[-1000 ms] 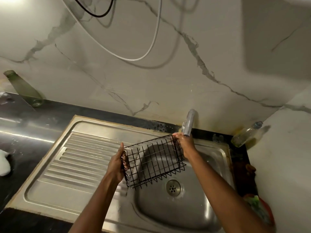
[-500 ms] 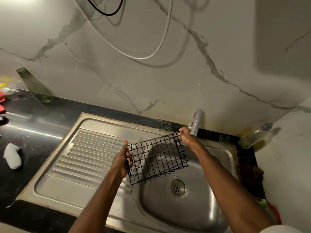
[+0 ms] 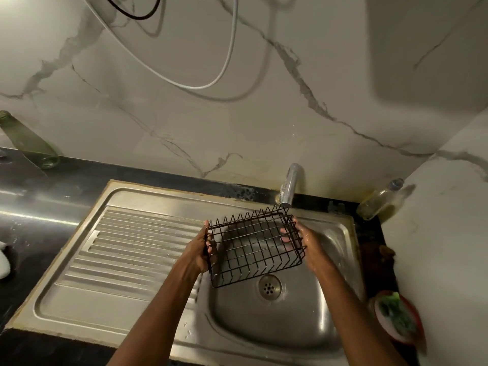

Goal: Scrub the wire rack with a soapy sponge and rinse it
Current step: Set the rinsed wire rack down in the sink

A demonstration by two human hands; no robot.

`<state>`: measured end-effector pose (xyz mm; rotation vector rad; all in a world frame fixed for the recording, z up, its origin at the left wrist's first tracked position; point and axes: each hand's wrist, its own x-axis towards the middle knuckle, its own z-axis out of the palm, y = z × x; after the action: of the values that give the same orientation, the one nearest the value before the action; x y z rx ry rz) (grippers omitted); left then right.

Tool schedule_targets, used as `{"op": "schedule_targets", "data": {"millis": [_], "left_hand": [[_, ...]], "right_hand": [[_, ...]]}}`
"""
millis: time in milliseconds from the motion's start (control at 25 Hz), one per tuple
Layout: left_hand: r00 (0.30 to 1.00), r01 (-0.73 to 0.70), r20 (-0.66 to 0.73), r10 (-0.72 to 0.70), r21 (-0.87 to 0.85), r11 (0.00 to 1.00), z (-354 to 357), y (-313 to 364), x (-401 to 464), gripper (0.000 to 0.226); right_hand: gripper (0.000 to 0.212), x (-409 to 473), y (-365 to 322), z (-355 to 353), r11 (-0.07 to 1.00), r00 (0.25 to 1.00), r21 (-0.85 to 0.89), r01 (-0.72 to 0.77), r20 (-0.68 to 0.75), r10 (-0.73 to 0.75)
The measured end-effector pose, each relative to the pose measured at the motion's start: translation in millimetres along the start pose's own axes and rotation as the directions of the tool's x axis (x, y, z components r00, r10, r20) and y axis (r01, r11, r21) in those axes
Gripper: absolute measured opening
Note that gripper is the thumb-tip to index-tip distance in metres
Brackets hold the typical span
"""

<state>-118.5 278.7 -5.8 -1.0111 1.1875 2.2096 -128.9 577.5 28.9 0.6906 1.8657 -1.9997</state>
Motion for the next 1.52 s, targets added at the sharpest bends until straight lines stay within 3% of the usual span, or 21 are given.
{"op": "schedule_targets", "data": {"millis": [80, 160, 320, 440, 560, 720, 800, 920, 960, 1000, 1080, 1160, 1200, 1360, 1400, 1520], "left_hand": [[0.997, 0.034, 0.065, -0.036, 0.037, 0.999, 8.3, -10.0, 6.4, 0.048], [0.991, 0.032, 0.131, -0.036, 0.034, 0.999, 18.8, -15.5, 3.0, 0.044], [0.970, -0.144, 0.222, 0.102, 0.179, 0.973, 41.0, -32.5, -15.0, 0.057], [0.984, -0.130, 0.160, 0.078, 0.347, 0.929, 50.8, -42.2, -32.5, 0.067], [0.976, -0.139, 0.204, 0.071, 0.344, 0.929, 53.4, -41.7, -60.5, 0.058], [0.845, -0.505, 0.276, 0.458, 0.131, 0.853, 35.4, -62.9, -92.4, 0.043], [0.889, -0.452, 0.204, 0.410, 0.242, 0.859, 28.7, -77.8, -89.6, 0.051], [0.987, -0.127, -0.042, 0.152, 0.362, 0.924, 26.2, -94.4, -78.0, 0.049], [0.988, -0.113, -0.053, 0.143, 0.368, 0.923, 24.2, -97.5, -80.7, 0.047], [0.980, -0.184, -0.007, 0.200, 0.361, 0.914, 23.0, -98.0, -81.6, 0.047], [0.928, -0.373, 0.110, 0.357, 0.287, 0.882, 20.9, -88.5, -86.9, 0.051], [0.902, -0.430, 0.140, 0.407, 0.244, 0.869, 18.4, -83.0, -87.6, 0.054], [0.917, -0.398, 0.110, 0.382, 0.259, 0.880, 19.0, -84.6, -86.6, 0.053], [0.995, -0.086, -0.026, 0.099, 0.314, 0.946, 30.2, -90.4, -87.6, 0.045], [0.993, -0.110, -0.005, 0.117, 0.314, 0.943, 26.4, -91.1, -86.2, 0.045], [0.931, -0.361, 0.139, 0.337, 0.212, 0.908, 18.4, -87.0, -85.4, 0.045]], "right_hand": [[0.054, -6.1, 18.8, -16.1, 0.990, 0.994, 0.092, -0.108, -0.010, 0.110], [0.059, -14.0, 29.2, -30.4, 0.963, 0.976, 0.188, -0.193, -0.066, 0.208], [0.054, -35.0, 43.3, -49.6, 0.911, 0.937, 0.327, -0.253, -0.153, 0.315], [0.053, -50.7, 44.1, -54.7, 0.899, 0.901, 0.308, -0.310, -0.208, 0.382], [0.057, -76.3, 31.7, -56.9, 0.933, 0.944, 0.283, -0.221, -0.179, 0.278], [0.040, -115.0, 36.8, -58.6, 0.899, 0.974, 0.396, 0.188, -0.190, -0.119], [0.043, -115.2, 58.7, -56.8, 0.906, 0.982, 0.405, 0.122, -0.181, -0.051], [0.037, -115.1, 86.8, -52.9, 0.940, 0.941, 0.302, -0.158, -0.243, 0.237], [0.033, -117.9, 89.7, -50.7, 0.940, 0.930, 0.295, -0.172, -0.266, 0.254], [0.030, -120.6, 87.6, -49.9, 0.935, 0.939, 0.331, -0.127, -0.264, 0.221], [0.037, -126.1, 77.7, -53.8, 0.907, 0.962, 0.404, 0.116, -0.274, -0.001], [0.038, -129.3, 69.8, -55.9, 0.871, 0.944, 0.408, 0.274, -0.287, -0.163], [0.037, -125.2, 69.8, -53.2, 0.885, 0.947, 0.385, 0.263, -0.278, -0.161], [0.040, -110.4, 79.5, -42.8, 0.953, 0.931, 0.283, -0.108, -0.306, 0.197], [0.042, -111.1, 84.3, -43.9, 0.952, 0.931, 0.291, -0.099, -0.310, 0.191], [0.042, -119.9, 80.3, -48.8, 0.901, 0.945, 0.366, 0.232, -0.304, -0.120]]}}
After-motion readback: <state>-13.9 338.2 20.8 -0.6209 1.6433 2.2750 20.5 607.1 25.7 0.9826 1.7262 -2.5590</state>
